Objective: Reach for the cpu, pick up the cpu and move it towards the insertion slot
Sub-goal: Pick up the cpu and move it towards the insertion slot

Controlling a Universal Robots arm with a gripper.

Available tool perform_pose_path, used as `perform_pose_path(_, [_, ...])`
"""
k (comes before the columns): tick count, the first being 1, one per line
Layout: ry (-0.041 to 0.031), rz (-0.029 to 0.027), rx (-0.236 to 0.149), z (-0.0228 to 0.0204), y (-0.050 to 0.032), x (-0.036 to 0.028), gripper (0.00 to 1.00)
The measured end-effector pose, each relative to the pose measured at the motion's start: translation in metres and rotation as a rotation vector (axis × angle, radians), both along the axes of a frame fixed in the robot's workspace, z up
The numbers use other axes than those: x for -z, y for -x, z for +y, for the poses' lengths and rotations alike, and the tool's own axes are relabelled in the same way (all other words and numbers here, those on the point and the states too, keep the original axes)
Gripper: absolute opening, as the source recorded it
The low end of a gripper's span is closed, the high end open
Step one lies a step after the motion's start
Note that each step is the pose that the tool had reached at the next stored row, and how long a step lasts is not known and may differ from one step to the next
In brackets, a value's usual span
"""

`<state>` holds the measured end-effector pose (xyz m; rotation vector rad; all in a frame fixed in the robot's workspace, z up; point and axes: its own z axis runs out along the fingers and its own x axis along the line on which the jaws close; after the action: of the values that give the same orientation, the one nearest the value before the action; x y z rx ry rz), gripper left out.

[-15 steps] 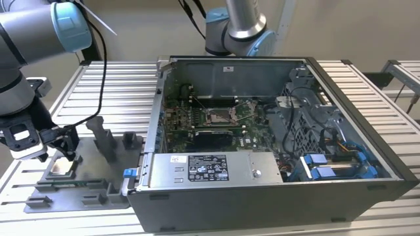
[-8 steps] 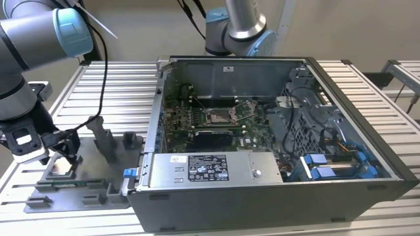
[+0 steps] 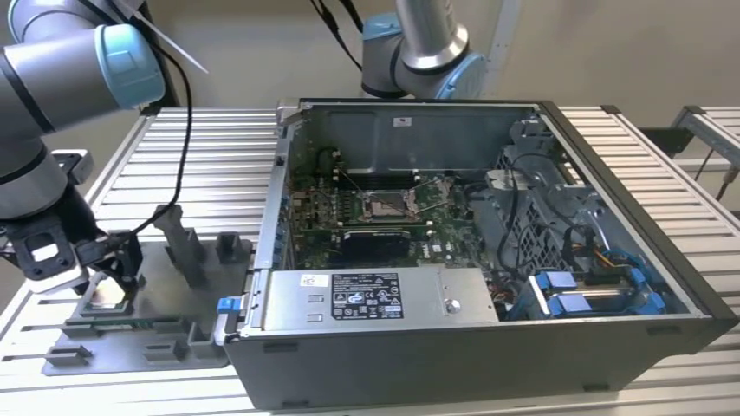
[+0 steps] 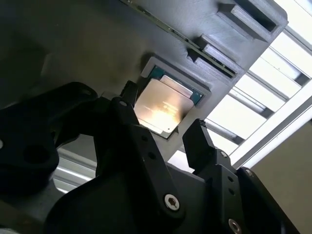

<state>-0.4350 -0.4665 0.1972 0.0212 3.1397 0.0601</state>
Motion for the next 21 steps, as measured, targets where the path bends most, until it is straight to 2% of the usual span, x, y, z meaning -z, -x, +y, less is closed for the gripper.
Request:
perform_pose_path(11, [0.0001, 0.0001, 0.0, 0.0, 0.0005, 0.0097, 1.0])
perform_pose_path(21, [-0.0001, -0.0007, 0.0, 0.0001, 0.0005, 0.0115, 1.0])
